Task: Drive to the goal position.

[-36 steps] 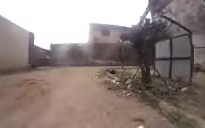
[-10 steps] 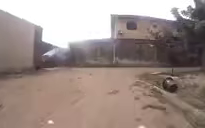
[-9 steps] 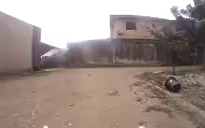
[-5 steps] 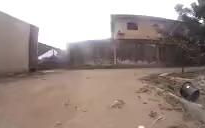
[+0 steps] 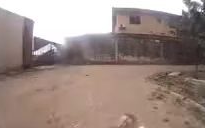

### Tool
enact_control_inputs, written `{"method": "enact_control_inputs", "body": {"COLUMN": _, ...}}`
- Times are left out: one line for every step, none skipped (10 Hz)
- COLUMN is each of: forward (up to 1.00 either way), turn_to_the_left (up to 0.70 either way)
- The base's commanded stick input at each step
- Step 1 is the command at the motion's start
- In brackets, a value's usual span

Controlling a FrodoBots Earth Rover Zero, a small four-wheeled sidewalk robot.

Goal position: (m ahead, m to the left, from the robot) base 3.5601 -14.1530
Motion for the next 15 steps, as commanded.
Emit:
{"method": "enact_control_inputs", "body": {"forward": 1.0, "turn_to_the_left": 0.0}}
{"method": "enact_control_inputs", "body": {"forward": 1.0, "turn_to_the_left": 0.0}}
{"method": "enact_control_inputs", "body": {"forward": 1.0, "turn_to_the_left": 0.0}}
{"method": "enact_control_inputs", "body": {"forward": 1.0, "turn_to_the_left": 0.0}}
{"method": "enact_control_inputs", "body": {"forward": 1.0, "turn_to_the_left": 0.0}}
{"method": "enact_control_inputs", "body": {"forward": 1.0, "turn_to_the_left": 0.0}}
{"method": "enact_control_inputs", "body": {"forward": 1.0, "turn_to_the_left": 0.0}}
{"method": "enact_control_inputs", "body": {"forward": 1.0, "turn_to_the_left": 0.0}}
{"method": "enact_control_inputs", "body": {"forward": 1.0, "turn_to_the_left": 0.0}}
{"method": "enact_control_inputs", "body": {"forward": 1.0, "turn_to_the_left": 0.0}}
{"method": "enact_control_inputs", "body": {"forward": 1.0, "turn_to_the_left": -0.12}}
{"method": "enact_control_inputs", "body": {"forward": 1.0, "turn_to_the_left": -0.27}}
{"method": "enact_control_inputs", "body": {"forward": 1.0, "turn_to_the_left": -0.27}}
{"method": "enact_control_inputs", "body": {"forward": 1.0, "turn_to_the_left": -0.27}}
{"method": "enact_control_inputs", "body": {"forward": 1.0, "turn_to_the_left": -0.27}}
